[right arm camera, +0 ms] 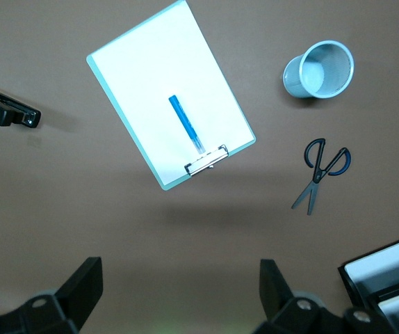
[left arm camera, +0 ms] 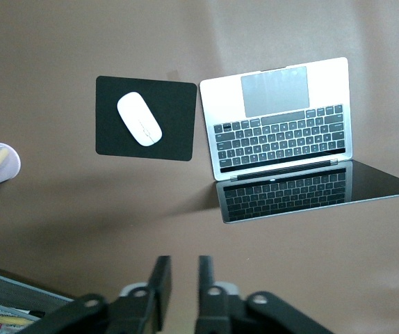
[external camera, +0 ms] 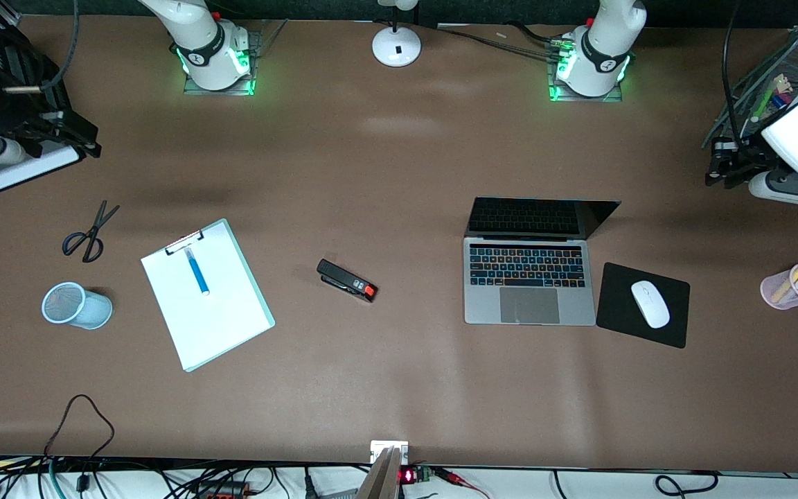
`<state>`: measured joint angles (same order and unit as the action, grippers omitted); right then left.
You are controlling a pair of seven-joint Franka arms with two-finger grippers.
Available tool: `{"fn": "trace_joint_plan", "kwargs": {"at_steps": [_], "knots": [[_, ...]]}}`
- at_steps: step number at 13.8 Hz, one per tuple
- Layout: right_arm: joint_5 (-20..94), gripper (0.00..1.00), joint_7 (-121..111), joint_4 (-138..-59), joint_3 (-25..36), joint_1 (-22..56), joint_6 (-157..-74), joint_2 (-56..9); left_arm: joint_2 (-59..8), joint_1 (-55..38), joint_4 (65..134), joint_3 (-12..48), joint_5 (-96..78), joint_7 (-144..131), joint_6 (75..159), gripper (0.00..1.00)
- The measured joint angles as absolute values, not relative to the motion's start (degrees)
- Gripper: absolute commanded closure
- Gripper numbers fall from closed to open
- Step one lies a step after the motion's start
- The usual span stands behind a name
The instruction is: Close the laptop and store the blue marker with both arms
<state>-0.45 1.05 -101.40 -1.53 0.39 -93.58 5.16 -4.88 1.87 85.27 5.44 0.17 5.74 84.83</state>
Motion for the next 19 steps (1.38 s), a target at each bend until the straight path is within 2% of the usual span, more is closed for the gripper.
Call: {"fn": "trace_joint_plan", "kwargs": {"at_steps": [6,10,14,16,19], "knots": [[-0.5,0.0,1.0,-101.6,-1.6,0.4,-100.7,-1.9,-5.0,1.7,85.3,5.5,0.0,5.7,84.3,1.0],[-0.5,0.0,-1.2,-103.5,-1.8,0.7,-107.7,-7.4,-5.1,1.2,86.3,7.8,-4.5,1.4,79.9,1.0],[-0.5,0.0,-8.9,-108.3,-1.9,1.2,-118.6,-11.8,-5.7,1.0,92.1,9.8,-10.0,-4.9,80.1,1.0],[-0.5,0.0,-13.7,-109.3,-1.9,1.3,-123.0,-15.2,-5.8,1.0,97.2,11.3,-11.3,-6.4,84.7,1.0],[-0.5,0.0,-18.1,-109.3,-2.0,2.3,-125.2,-18.4,-5.2,0.9,104.8,14.3,-11.9,-9.0,91.8,1.0]]}}
